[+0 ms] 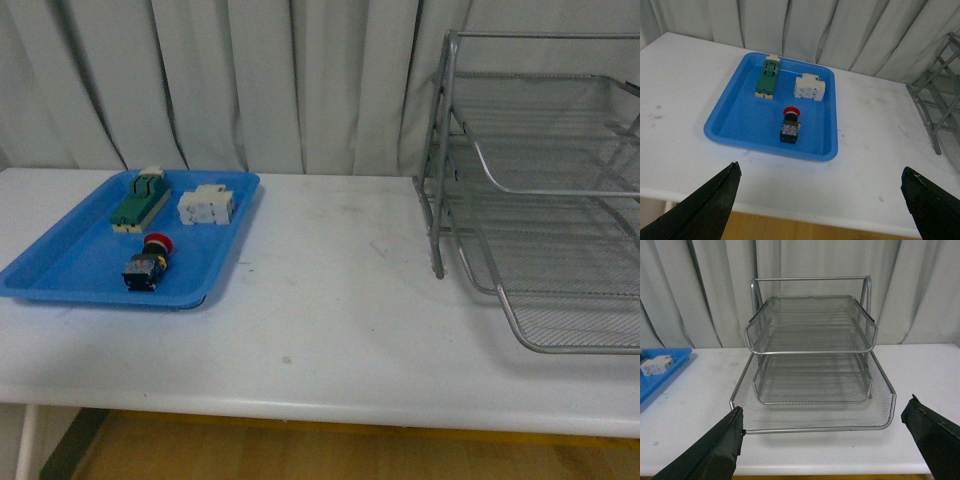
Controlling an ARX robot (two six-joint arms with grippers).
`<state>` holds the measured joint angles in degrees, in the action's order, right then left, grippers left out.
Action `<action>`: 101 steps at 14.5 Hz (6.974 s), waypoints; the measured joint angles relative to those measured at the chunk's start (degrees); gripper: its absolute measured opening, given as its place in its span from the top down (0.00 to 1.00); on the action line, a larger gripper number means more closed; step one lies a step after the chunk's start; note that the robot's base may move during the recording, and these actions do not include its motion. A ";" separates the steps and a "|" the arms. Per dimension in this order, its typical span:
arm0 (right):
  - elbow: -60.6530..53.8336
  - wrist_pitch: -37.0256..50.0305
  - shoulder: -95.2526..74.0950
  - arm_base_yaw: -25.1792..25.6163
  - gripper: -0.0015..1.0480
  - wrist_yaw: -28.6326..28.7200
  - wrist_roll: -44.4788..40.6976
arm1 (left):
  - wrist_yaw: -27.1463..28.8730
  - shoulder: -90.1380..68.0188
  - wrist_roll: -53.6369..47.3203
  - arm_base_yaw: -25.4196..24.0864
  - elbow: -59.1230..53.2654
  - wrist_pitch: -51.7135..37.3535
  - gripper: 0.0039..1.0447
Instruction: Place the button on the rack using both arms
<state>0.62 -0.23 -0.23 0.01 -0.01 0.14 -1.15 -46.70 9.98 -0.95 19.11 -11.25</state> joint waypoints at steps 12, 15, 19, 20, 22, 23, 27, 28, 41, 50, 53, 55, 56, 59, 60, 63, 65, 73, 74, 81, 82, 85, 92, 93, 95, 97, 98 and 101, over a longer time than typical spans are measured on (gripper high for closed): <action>0.00 0.00 0.00 0.00 0.06 0.00 0.00 | 0.09 -69.18 -5.55 -2.56 48.54 7.52 0.06; 0.00 -0.02 0.00 0.00 0.06 0.00 0.00 | 0.98 -74.23 -7.98 -2.14 54.49 9.38 0.06; 0.00 0.00 0.00 0.00 0.06 0.00 0.00 | 1.51 -78.29 -12.85 -1.88 57.64 10.45 0.06; 0.00 -0.02 0.00 0.00 0.06 0.00 0.00 | 1.60 -79.01 -13.35 -1.68 58.34 10.47 0.06; 0.00 -0.02 0.00 0.00 0.06 0.00 0.00 | 1.86 -80.46 -13.66 -1.38 59.21 10.58 0.06; 0.00 -0.02 0.00 0.00 0.06 0.00 0.00 | 2.21 -81.26 -14.49 -1.11 59.49 10.58 0.06; 0.00 0.00 0.00 0.00 0.06 0.00 0.00 | 1.99 -83.97 -16.79 -0.31 61.31 10.99 0.06; 0.00 -0.02 0.00 0.00 0.06 0.00 0.00 | 1.97 -84.54 -16.92 -0.31 62.12 11.54 0.06; 0.00 -0.02 0.00 0.00 0.06 0.00 0.00 | 1.42 -87.19 -17.31 0.28 65.13 14.19 0.65; 0.00 0.00 0.00 0.00 0.06 0.00 0.00 | -3.43 -38.64 -16.20 3.45 23.52 0.76 0.65; 0.00 0.00 0.00 0.00 0.06 0.00 0.00 | -4.02 -21.84 -14.14 0.70 9.07 1.16 0.65; 0.00 0.00 0.00 0.00 0.06 0.00 0.00 | -4.74 -20.59 -13.38 -2.19 5.27 0.44 0.66; 0.00 0.00 0.00 0.00 0.06 0.00 0.00 | -5.60 -20.57 -12.94 -3.61 4.09 0.04 0.66; 0.00 0.00 0.00 0.00 0.06 0.00 0.00 | -6.16 -20.24 -12.87 -4.50 3.76 -1.09 0.66; 0.00 -0.02 0.00 0.00 0.06 0.00 0.00 | -6.19 -20.22 -12.87 -4.50 3.58 -1.16 0.66; 0.00 -0.20 0.00 0.00 0.06 0.02 0.00 | -5.60 -20.26 -12.92 -3.98 2.86 -1.99 0.66; 0.00 0.04 0.00 0.00 0.06 0.02 0.00 | -5.11 -20.87 -13.00 -3.76 2.86 -2.60 0.66; 0.00 0.00 0.00 0.00 0.06 0.00 0.00 | -3.76 -21.11 -13.00 -1.42 2.82 -3.21 0.66; 0.00 0.07 0.00 0.00 0.06 0.02 0.00 | -3.69 -21.20 -12.98 -0.81 2.82 -3.08 0.66; 0.00 0.00 0.02 0.00 0.06 -0.20 0.00 | 0.61 -28.52 -9.66 9.77 10.64 -6.32 0.66; 0.00 -0.04 0.02 0.00 0.06 -0.20 0.00 | 1.57 -30.73 -8.83 12.44 13.29 -6.60 0.66; 0.00 0.00 0.02 0.00 0.06 -0.15 0.00 | 2.43 -37.53 -8.11 22.01 18.10 -6.54 0.66; 0.00 0.00 0.02 0.00 0.06 -0.15 0.00 | 3.37 -54.40 -7.39 24.79 28.74 -2.03 0.66; 0.00 -0.02 0.02 0.00 0.06 -0.15 0.00 | 3.30 -55.91 -7.41 24.85 30.62 -1.01 0.66; 0.00 0.00 0.02 0.00 0.06 -0.17 0.00 | 4.33 -60.22 -7.41 24.35 35.52 1.51 0.66; 0.00 -0.02 0.02 0.00 0.06 -0.15 0.00 | 4.85 -64.02 -7.41 23.98 39.85 3.98 0.66; 0.00 -0.02 0.02 0.00 0.06 -0.15 0.00 | 4.83 -65.09 -7.30 23.82 42.60 5.51 0.66; 0.00 0.00 0.02 0.00 0.06 -0.17 0.00 | 4.96 -69.77 -4.52 23.06 49.99 8.68 0.65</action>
<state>0.62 -0.23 -0.21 0.01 -0.19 0.14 3.81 -116.46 5.45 22.11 69.10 -2.57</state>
